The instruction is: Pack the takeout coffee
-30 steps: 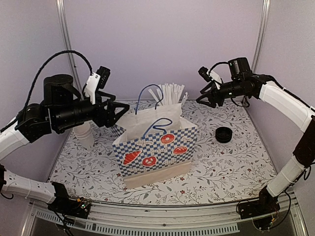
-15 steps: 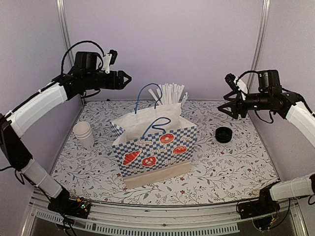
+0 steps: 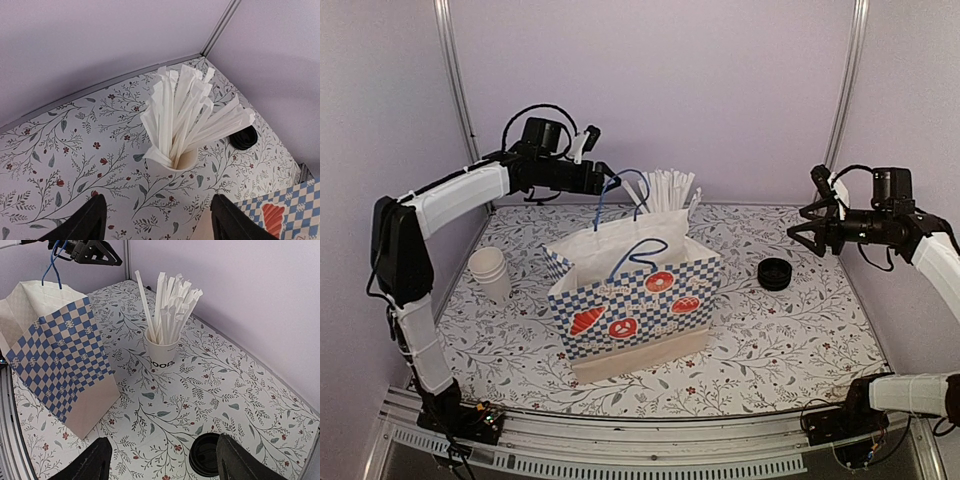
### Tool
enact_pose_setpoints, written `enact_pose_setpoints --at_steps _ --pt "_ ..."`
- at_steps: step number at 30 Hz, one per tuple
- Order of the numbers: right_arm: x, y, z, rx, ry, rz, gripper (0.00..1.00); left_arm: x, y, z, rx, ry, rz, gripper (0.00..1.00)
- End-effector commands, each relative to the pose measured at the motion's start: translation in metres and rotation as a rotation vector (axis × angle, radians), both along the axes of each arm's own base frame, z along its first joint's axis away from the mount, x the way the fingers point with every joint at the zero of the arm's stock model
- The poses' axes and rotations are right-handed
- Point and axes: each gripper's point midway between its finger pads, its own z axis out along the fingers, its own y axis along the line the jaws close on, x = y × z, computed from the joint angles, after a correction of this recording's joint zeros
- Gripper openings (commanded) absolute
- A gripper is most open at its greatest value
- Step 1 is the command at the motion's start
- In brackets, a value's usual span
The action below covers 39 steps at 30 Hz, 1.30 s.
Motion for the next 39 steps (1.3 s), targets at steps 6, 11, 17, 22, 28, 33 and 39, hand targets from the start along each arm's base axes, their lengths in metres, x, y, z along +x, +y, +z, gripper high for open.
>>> enact_pose_setpoints --at_steps 6,11,17,22,28,33,39 --pt "-0.009 0.001 -0.001 0.053 -0.012 0.037 0.75 0.023 -0.023 -0.009 -0.069 0.006 -0.061 0.66" --pt "-0.013 0.002 -0.003 0.065 -0.007 0.051 0.75 0.034 -0.030 -0.019 -0.098 0.012 -0.059 0.60" --pt "-0.010 -0.006 -0.002 0.071 -0.001 0.030 0.75 0.047 -0.035 -0.025 -0.113 0.010 -0.047 0.48" --pt "-0.009 -0.005 -0.006 0.074 0.004 0.034 0.75 0.052 -0.041 -0.023 -0.142 -0.006 -0.060 0.30" --pt "-0.007 -0.004 -0.007 0.077 0.011 0.040 0.75 0.051 -0.043 -0.015 -0.145 -0.007 -0.068 0.09" --pt "-0.006 -0.005 -0.009 0.078 0.015 0.039 0.75 0.038 -0.039 0.004 -0.107 -0.037 -0.056 0.00" --pt "-0.005 -0.004 -0.010 0.083 0.020 0.044 0.75 0.019 -0.035 0.045 -0.079 -0.121 -0.053 0.00"
